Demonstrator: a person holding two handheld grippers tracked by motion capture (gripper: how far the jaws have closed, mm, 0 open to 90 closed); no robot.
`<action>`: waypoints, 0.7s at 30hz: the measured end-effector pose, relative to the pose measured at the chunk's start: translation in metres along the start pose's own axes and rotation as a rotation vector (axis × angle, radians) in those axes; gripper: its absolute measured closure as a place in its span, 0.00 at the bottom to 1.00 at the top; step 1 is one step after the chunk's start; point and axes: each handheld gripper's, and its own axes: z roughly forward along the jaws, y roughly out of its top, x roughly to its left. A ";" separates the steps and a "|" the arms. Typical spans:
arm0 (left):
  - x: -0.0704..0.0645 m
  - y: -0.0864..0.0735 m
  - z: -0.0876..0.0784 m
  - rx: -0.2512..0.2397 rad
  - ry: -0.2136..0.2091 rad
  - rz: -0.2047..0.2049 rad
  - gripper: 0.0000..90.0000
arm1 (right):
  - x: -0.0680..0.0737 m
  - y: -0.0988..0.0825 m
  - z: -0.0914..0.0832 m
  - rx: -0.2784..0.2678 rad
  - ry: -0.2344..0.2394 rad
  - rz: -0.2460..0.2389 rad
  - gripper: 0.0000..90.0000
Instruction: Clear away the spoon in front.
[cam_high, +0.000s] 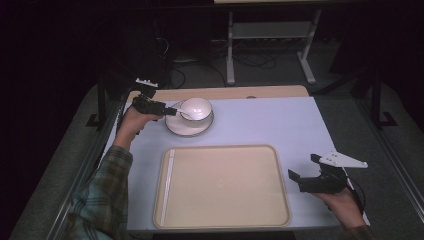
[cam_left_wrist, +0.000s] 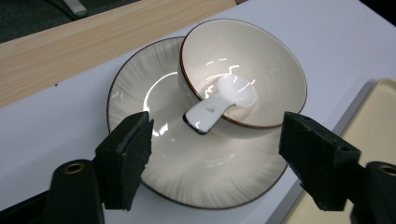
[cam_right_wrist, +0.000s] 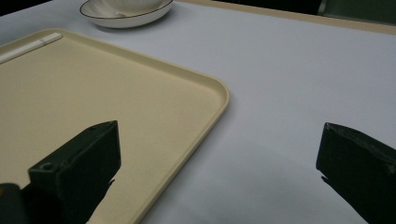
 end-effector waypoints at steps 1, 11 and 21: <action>0.003 0.001 0.006 0.006 -0.005 -0.004 0.30 | 0.000 0.000 0.000 -0.001 0.001 0.000 0.00; 0.013 -0.001 0.028 -0.020 -0.067 -0.060 0.45 | -0.001 -0.001 -0.001 -0.002 -0.001 0.001 0.00; 0.016 0.000 0.031 -0.039 -0.111 -0.084 0.72 | -0.002 -0.002 -0.003 -0.002 -0.005 0.006 0.00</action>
